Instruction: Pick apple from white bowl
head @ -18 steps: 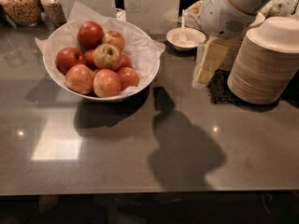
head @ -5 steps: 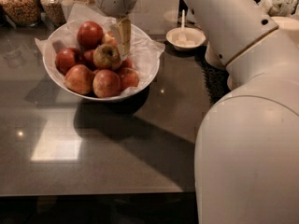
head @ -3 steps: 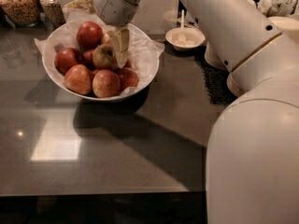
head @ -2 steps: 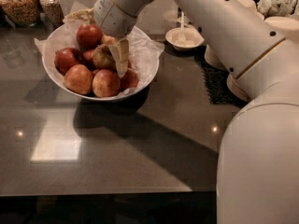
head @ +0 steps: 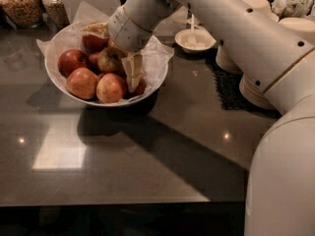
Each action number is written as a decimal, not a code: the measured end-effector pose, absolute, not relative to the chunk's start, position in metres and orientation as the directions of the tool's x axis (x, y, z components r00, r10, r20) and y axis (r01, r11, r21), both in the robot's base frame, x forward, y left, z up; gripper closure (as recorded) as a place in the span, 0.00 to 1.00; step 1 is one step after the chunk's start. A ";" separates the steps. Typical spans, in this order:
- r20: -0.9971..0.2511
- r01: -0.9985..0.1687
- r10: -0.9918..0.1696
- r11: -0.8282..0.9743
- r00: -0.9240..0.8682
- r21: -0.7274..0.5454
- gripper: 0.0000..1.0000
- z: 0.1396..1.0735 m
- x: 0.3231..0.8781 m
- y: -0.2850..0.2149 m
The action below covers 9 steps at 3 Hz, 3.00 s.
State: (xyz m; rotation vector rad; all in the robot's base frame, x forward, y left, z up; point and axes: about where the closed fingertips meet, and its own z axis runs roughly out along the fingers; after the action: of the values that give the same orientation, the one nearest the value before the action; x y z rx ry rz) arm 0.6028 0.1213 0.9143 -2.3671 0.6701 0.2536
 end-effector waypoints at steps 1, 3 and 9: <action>-0.343 -0.526 -0.399 -0.654 0.850 -0.544 0.00 0.914 0.603 0.121; -0.277 -0.487 -0.402 -0.688 0.873 -0.539 0.00 0.923 0.641 0.097; -0.320 -0.480 -0.362 -0.724 0.876 -0.495 0.00 0.922 0.635 0.129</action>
Offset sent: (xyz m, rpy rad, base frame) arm 0.0366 -0.0307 0.0096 -0.0790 -0.0695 0.0048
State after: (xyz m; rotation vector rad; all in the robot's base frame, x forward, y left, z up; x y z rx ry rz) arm 0.6347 0.1289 0.9217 -2.4580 0.6076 0.2684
